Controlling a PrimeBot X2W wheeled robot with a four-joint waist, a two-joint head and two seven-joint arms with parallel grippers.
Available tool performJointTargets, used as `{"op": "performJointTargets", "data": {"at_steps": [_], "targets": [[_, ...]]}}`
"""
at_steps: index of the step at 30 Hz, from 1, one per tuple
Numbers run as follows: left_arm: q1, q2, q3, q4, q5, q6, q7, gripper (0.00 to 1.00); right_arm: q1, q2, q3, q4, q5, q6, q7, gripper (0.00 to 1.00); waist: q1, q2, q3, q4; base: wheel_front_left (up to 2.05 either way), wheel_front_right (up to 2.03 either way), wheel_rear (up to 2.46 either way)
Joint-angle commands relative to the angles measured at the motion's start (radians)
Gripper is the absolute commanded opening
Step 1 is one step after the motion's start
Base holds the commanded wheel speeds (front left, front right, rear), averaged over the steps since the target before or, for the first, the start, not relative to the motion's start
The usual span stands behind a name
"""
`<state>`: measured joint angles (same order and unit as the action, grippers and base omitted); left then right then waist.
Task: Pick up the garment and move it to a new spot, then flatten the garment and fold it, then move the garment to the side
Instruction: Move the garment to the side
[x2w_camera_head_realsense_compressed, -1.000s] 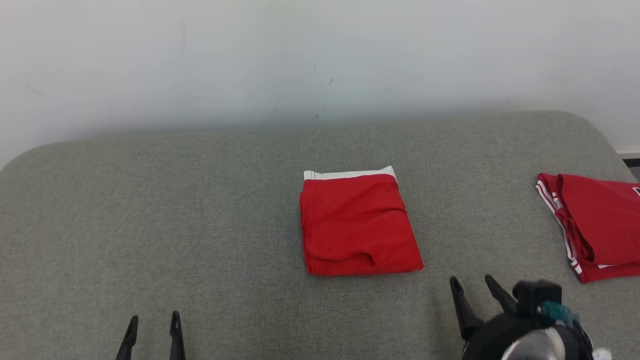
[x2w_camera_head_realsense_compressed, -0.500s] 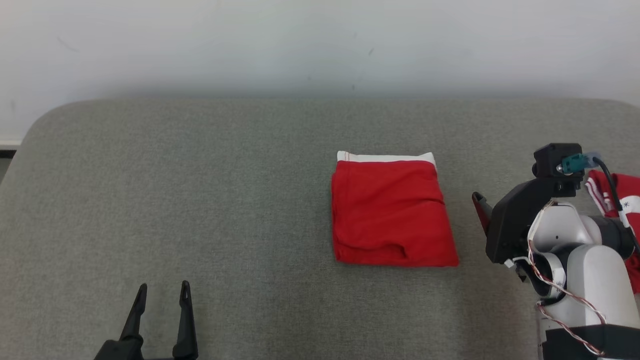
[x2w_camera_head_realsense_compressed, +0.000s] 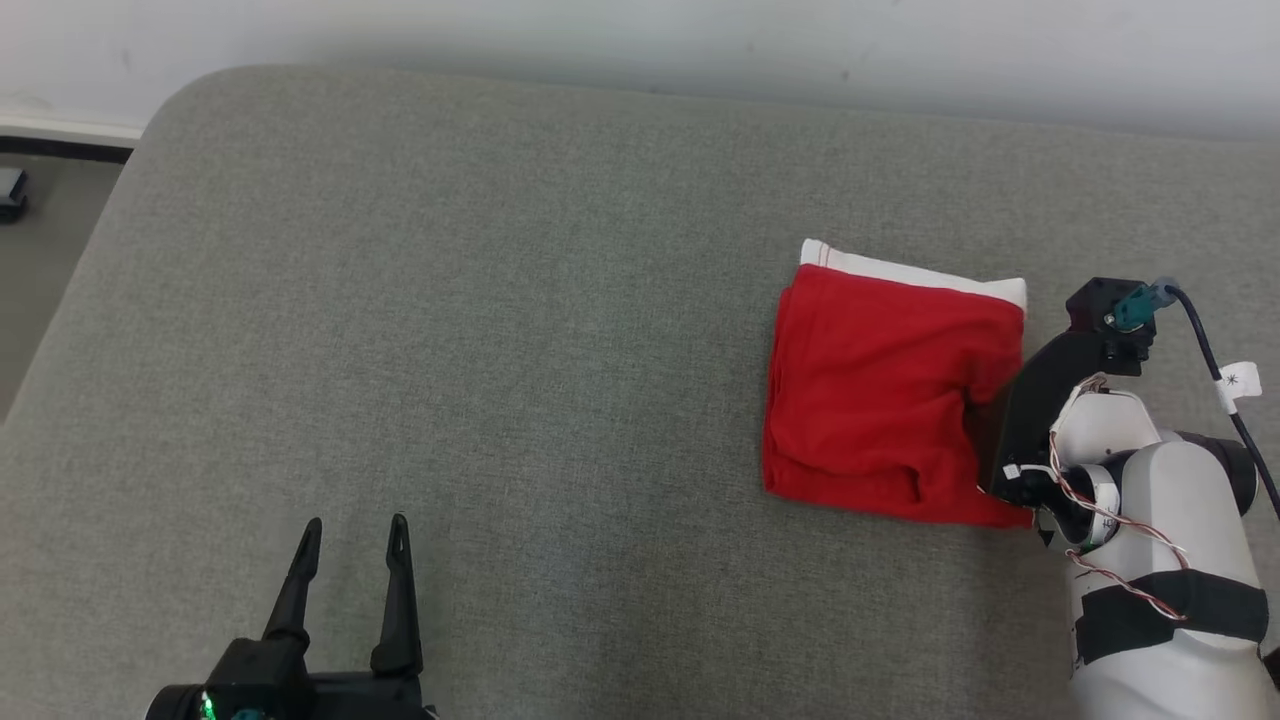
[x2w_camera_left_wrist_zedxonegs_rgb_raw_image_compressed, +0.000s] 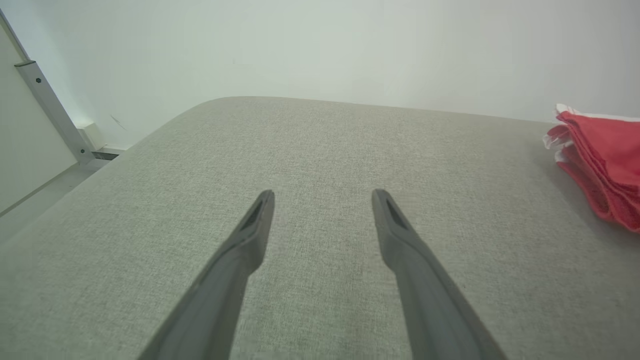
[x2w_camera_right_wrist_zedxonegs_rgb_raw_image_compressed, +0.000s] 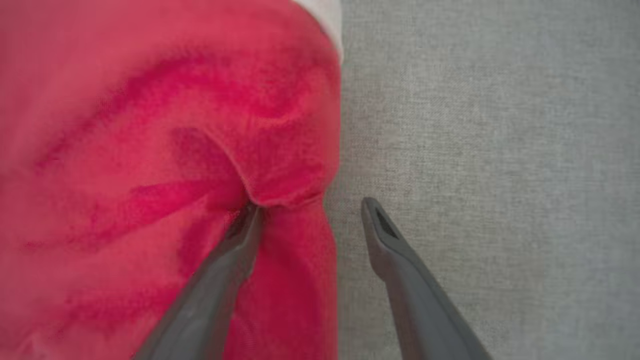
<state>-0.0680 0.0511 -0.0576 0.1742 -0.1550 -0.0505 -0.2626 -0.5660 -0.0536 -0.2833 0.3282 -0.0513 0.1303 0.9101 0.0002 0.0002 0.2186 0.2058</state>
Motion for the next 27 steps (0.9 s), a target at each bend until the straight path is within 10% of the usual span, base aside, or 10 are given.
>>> {"op": "performJointTargets", "data": {"at_steps": [1, 4, 7, 15, 27], "targets": [[-0.012, -0.001, -0.001, -0.002, -0.003, 0.006, -0.003, 1.00, -0.010, 0.003, 0.003, 0.025, 0.007, 0.000, -0.005, 1.00, -0.0002, -0.0002, 0.036, 0.031, 0.00, 0.00, 0.00], [-0.015, -0.001, -0.004, -0.003, -0.001, 0.009, -0.003, 1.00, -0.008, 0.006, 0.020, 0.085, 0.010, 0.000, -0.005, 1.00, -0.0002, -0.0002, 0.040, 0.023, 0.00, 0.00, 0.00], [-0.021, -0.001, -0.012, -0.002, -0.002, 0.008, -0.003, 1.00, -0.010, 0.008, 0.041, 0.120, 0.014, 0.000, -0.022, 0.00, -0.0002, -0.0002, 0.037, 0.009, 0.00, 0.00, 0.00], [-0.020, -0.001, -0.010, -0.010, 0.009, 0.001, -0.003, 1.00, -0.031, -0.025, 0.156, 0.118, 0.008, 0.000, -0.097, 0.00, -0.0002, -0.0002, 0.011, -0.084, 0.00, 0.00, 0.00], [-0.035, -0.001, 0.013, -0.054, 0.030, -0.012, -0.003, 1.00, -0.122, -0.371, 0.525, 0.018, 0.112, 0.000, -0.091, 0.00, -0.0002, -0.0002, 0.019, -0.314, 0.00, 0.00, 0.00]]}}
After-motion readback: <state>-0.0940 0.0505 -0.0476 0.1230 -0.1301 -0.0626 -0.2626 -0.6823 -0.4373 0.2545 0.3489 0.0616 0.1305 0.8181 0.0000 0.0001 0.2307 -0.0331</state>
